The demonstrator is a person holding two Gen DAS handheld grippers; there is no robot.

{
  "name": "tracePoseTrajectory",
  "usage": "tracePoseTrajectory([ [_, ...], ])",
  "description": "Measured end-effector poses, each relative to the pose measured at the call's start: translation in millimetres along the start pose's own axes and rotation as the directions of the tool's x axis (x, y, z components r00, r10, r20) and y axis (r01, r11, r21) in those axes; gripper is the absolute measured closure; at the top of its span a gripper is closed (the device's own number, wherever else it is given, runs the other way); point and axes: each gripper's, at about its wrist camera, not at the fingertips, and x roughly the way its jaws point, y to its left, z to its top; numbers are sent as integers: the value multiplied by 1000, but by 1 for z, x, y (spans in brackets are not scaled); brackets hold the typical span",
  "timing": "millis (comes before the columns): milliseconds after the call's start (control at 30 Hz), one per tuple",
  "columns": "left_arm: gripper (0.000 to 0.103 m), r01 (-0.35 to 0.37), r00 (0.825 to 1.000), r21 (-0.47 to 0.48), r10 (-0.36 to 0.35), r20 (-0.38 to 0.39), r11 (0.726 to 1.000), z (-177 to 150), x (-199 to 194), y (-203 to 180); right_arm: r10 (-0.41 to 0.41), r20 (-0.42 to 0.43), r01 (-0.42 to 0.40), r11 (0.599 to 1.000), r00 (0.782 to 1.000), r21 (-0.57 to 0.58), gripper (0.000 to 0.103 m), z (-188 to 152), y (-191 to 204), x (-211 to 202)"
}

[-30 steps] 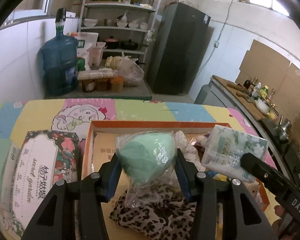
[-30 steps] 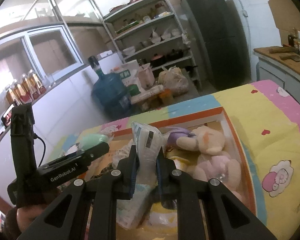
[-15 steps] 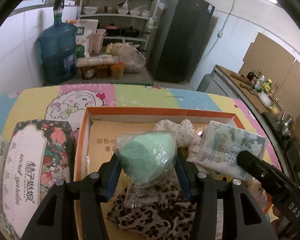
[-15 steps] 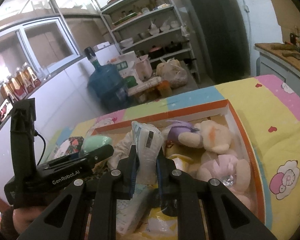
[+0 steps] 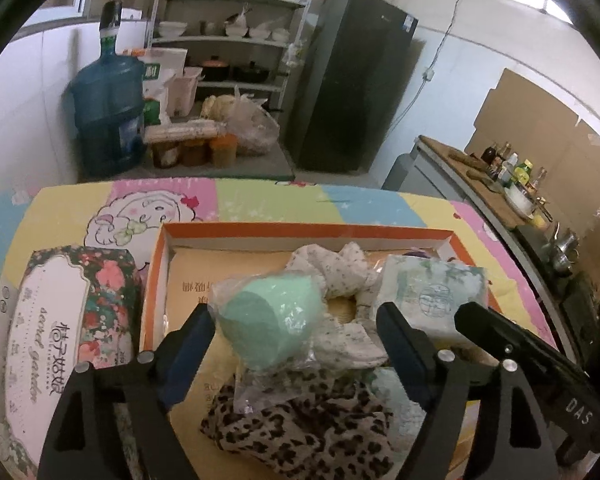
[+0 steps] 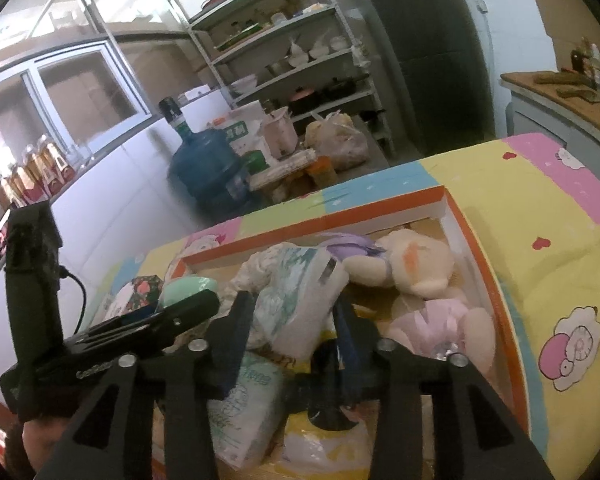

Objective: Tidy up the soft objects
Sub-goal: 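Withdraw both tools from the tray toward the pink pouch on the mattress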

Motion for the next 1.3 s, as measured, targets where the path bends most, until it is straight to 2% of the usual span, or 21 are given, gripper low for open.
tracePoseTrajectory([
  [200,20,12,998,16,-13,54,1000,0,-20,-4,-35,37,35,999,999,0,51,0,-1,-12],
  [600,20,96,985,51,-102,141,994,-1,-67,-16,-88,100,89,996,991,-10,50,-6,6,-43],
  [767,20,101,977,77,-114,181,992,-5,-90,-19,-95,116,98,995,989,-27,50,-9,15,-54],
  [1067,20,50,957,110,-79,279,993,-15,-138,-3,-59,149,68,996,987,-55,50,-18,44,-79],
  [1133,20,27,949,112,-61,310,993,-19,-152,6,-40,158,51,997,987,-63,44,-23,54,-86],
  [1300,20,-30,928,99,-9,371,995,-31,-187,31,16,176,0,996,984,-93,41,-39,86,-101],
])
